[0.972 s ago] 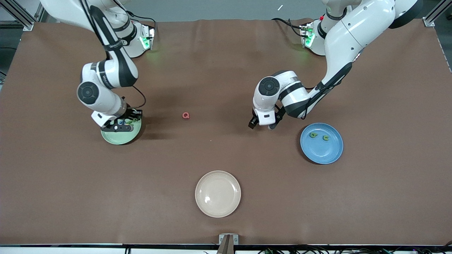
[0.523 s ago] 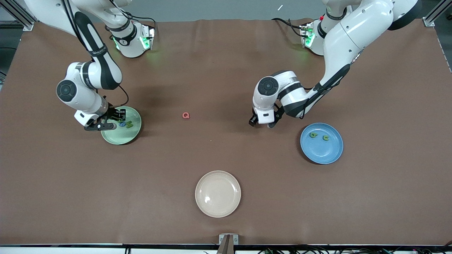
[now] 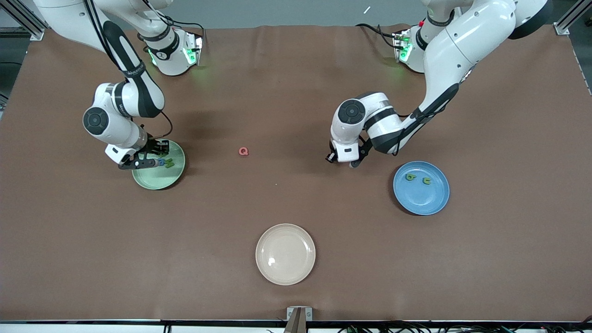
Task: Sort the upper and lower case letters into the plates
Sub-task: 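Drop the m in the blue plate while the right gripper grasps the Q, then place the Q in the green plate while the left gripper grasps the t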
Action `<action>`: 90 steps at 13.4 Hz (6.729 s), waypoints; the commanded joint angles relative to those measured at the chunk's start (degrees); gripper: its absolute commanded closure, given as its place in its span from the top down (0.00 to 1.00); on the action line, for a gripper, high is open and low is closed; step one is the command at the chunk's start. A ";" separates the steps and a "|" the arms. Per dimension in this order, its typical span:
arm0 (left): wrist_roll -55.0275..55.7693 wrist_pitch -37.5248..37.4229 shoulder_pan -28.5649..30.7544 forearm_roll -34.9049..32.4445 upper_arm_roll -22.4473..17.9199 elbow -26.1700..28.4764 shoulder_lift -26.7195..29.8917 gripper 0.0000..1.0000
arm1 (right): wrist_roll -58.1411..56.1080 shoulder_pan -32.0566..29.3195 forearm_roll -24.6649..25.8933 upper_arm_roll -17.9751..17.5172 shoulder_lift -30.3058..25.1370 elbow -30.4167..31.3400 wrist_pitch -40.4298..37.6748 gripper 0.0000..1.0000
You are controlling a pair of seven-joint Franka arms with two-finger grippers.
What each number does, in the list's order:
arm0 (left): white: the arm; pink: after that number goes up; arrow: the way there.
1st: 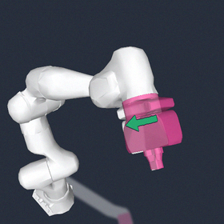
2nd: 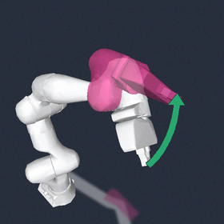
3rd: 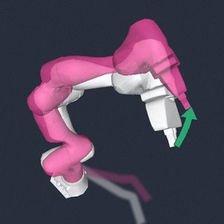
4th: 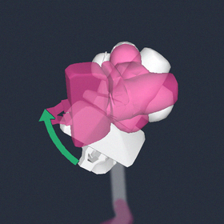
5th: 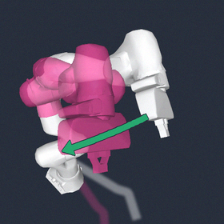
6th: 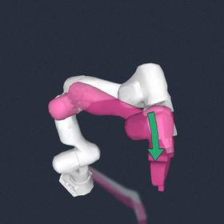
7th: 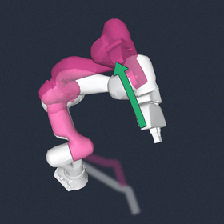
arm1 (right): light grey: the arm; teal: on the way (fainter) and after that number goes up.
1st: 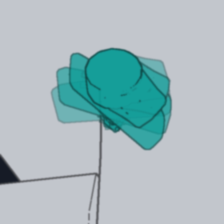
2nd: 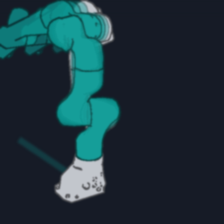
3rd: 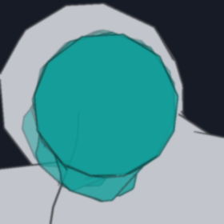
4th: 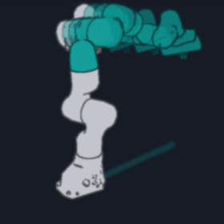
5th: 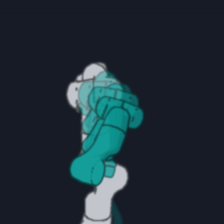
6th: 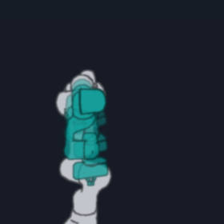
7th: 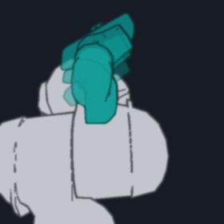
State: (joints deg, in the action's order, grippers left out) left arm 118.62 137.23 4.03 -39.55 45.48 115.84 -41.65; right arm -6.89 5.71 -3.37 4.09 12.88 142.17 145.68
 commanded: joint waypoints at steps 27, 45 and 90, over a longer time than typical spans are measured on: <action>-86.70 -11.11 24.45 1.23 -3.20 -11.33 0.34 0.18 | 36.77 34.80 -7.08 -0.84 7.15 -7.52 8.56 1.00; -84.64 -15.12 25.41 2.28 2.83 -11.95 1.47 1.00 | 35.81 35.77 -4.19 -0.49 10.41 -10.59 9.45 0.62; -28.49 -7.82 13.35 -4.75 10.04 -2.18 1.39 0.18 | -18.42 -5.88 -2.17 0.13 -0.13 -3.48 -8.48 0.22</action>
State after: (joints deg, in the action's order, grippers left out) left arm 95.36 134.78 13.21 -45.58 51.05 115.15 -42.12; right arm -24.87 1.96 -6.27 5.16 14.90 137.11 137.54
